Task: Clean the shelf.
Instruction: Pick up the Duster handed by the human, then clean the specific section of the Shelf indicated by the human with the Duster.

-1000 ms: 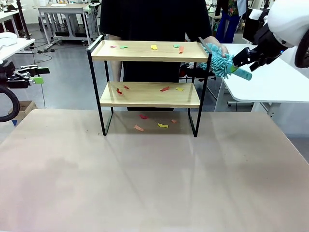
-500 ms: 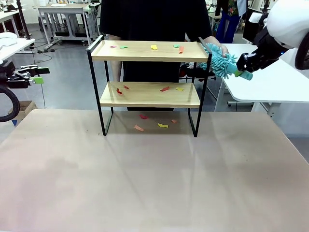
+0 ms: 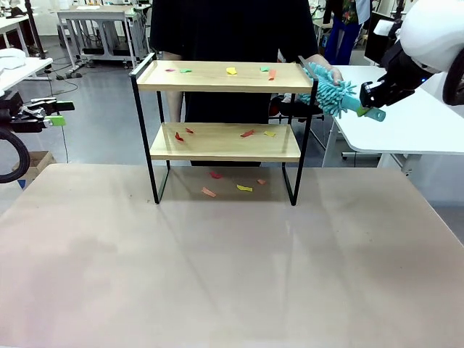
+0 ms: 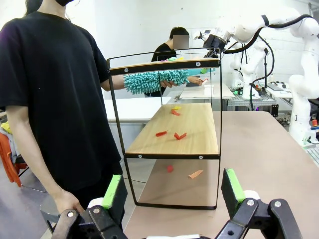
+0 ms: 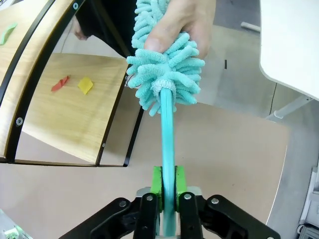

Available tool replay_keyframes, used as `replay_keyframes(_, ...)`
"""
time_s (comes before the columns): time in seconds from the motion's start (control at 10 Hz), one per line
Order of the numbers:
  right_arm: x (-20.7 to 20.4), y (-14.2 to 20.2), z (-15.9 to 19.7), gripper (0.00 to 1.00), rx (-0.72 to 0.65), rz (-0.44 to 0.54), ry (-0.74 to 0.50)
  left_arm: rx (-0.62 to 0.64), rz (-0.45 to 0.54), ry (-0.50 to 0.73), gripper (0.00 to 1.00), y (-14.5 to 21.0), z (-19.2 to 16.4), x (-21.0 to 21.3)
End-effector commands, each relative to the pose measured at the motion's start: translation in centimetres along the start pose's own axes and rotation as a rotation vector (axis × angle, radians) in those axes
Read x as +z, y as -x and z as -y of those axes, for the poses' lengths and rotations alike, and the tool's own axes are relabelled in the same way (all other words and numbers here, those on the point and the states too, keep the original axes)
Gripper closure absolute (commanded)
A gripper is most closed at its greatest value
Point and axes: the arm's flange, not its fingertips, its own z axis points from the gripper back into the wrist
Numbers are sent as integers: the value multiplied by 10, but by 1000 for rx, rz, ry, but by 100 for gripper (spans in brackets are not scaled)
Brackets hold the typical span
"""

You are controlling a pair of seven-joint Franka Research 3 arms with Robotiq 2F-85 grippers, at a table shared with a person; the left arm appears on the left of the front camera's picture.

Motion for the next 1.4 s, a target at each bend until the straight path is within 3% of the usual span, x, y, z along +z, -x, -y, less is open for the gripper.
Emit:
replay_keyframes(0.0,3,-5,-5,100,-39,-3,60,-17,-4,0,0,-2,0,0)
replay_keyframes(0.2,6,-4,-7,100,-19,64,99,-17,-4,0,0,-2,0,0)
replay_keyframes(0.3,1,-1,-1,100,-19,1,21,-17,-4,0,0,-2,0,0)
replay_keyframes(1.3,1,-1,-1,100,-19,1,21,-17,-4,0,0,-2,0,0)
